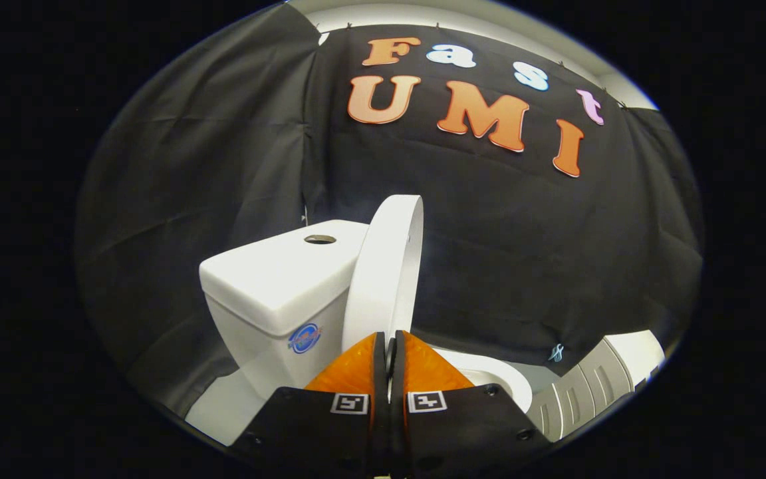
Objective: Open the toilet lid.
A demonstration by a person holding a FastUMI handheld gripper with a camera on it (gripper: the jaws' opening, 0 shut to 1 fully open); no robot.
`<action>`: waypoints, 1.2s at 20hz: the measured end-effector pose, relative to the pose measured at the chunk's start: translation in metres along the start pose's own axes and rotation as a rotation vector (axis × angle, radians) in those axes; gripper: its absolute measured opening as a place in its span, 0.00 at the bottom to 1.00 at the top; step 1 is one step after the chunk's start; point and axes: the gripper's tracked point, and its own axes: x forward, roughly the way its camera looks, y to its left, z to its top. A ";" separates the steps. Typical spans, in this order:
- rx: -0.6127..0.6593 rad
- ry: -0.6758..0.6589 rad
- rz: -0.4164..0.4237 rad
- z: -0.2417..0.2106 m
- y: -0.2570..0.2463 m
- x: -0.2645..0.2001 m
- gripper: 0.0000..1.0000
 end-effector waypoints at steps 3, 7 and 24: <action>-0.033 -0.003 0.005 0.001 0.016 0.006 0.08; -0.064 -0.008 0.004 0.001 0.020 0.005 0.08; 0.059 -0.065 0.108 0.043 -0.024 -0.014 0.74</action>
